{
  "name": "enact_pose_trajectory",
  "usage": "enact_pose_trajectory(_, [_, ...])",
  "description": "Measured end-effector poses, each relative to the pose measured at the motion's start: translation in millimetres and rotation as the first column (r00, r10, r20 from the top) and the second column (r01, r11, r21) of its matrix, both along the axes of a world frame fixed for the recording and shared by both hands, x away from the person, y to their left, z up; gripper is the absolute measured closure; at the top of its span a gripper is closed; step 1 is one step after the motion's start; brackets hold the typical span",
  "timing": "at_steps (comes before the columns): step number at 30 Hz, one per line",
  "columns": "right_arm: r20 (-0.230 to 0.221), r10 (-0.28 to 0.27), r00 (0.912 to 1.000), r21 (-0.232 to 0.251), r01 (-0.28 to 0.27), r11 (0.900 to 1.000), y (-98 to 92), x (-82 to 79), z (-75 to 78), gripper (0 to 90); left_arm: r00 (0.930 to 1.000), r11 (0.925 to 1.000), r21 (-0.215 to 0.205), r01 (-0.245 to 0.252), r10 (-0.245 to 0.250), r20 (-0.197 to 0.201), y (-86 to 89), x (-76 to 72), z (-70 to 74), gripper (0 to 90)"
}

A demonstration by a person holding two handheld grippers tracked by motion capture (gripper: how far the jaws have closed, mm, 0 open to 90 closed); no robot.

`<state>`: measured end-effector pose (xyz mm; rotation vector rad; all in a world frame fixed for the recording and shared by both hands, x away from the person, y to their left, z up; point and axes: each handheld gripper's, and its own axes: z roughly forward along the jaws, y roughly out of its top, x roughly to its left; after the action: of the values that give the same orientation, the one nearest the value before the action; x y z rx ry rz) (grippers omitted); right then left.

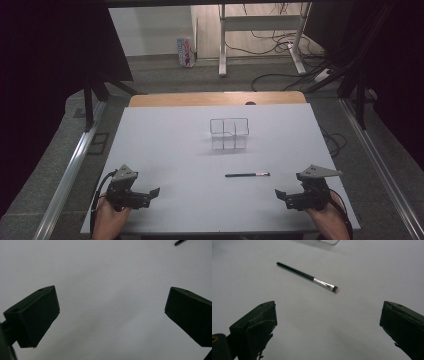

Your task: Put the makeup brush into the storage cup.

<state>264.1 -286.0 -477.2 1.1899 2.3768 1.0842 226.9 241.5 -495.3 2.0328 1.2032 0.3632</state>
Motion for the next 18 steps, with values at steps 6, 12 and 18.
enact_pose_trajectory(6, [0.002,0.021,0.9998,-0.022,-0.021,1.0,1.4,1.1,-1.6,0.8,0.9998,0.9999,0.016,0.005,-0.005,0.019,-0.3,-0.2,-0.7,0.0])
enact_pose_trajectory(12, [-0.01,0.027,0.9996,-0.022,-0.027,0.999,3.5,1.9,-3.2,0.2,0.9988,0.9999,-0.012,0.003,-0.002,0.049,2.0,-0.6,-1.3,0.0])
enact_pose_trajectory(18, [-0.014,0.036,0.9993,-0.032,-0.036,0.999,5.5,2.5,-3.7,0.0,0.9984,0.9999,-0.008,0.008,-0.007,0.056,1.3,-0.9,-1.7,0.0])
